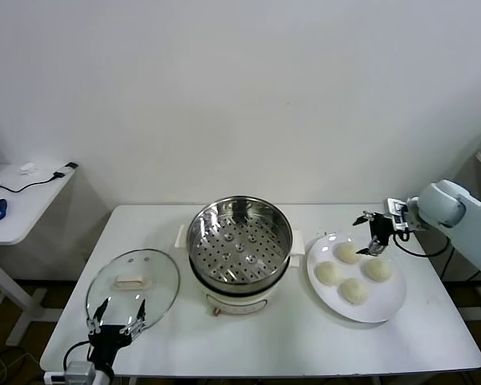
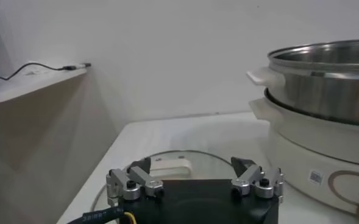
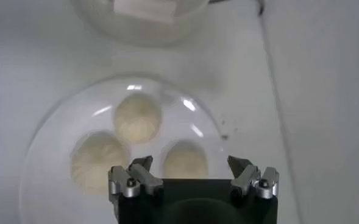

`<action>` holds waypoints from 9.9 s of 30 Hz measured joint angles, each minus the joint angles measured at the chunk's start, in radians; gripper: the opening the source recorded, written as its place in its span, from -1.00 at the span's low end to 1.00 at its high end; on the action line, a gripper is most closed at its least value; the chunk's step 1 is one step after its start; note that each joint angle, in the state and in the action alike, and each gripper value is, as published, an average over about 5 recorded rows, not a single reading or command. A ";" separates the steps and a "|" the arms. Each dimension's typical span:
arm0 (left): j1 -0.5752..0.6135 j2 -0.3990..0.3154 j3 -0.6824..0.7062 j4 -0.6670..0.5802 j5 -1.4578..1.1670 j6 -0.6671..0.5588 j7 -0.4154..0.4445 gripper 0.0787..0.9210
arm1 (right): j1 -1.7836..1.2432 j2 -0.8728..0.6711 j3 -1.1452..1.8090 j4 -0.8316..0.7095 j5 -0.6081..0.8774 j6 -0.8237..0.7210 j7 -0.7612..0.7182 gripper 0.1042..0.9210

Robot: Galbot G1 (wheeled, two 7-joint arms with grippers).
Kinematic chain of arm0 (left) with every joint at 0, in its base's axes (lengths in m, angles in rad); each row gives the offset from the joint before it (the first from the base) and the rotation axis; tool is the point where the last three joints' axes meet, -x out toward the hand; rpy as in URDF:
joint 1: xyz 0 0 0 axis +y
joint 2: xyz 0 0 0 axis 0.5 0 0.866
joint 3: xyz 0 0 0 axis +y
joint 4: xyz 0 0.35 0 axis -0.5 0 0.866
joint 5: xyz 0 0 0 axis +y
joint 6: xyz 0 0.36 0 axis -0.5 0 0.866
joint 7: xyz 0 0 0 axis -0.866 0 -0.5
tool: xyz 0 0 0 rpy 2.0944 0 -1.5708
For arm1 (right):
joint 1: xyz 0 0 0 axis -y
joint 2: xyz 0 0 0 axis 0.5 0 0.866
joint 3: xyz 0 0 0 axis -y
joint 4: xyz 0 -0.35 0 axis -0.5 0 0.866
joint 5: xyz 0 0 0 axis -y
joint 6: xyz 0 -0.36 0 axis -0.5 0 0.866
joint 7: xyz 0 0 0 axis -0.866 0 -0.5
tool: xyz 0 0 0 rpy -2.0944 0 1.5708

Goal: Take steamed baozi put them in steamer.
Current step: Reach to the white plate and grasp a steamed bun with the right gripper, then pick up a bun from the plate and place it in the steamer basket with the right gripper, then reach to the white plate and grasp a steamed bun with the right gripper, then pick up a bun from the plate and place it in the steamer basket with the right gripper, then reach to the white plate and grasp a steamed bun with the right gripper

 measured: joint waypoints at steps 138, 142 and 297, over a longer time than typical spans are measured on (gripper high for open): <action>-0.065 -0.062 0.012 0.044 0.006 0.002 -0.012 0.77 | 0.451 0.094 -0.731 0.250 0.377 -0.136 0.236 0.76; -0.066 -0.064 0.007 0.049 0.006 0.002 -0.012 0.77 | 0.375 0.112 -0.690 0.210 0.362 -0.169 0.258 0.76; -0.069 -0.090 0.035 -0.008 0.059 0.026 -0.014 0.77 | 0.150 -0.053 -0.515 0.300 0.200 -0.276 0.300 0.76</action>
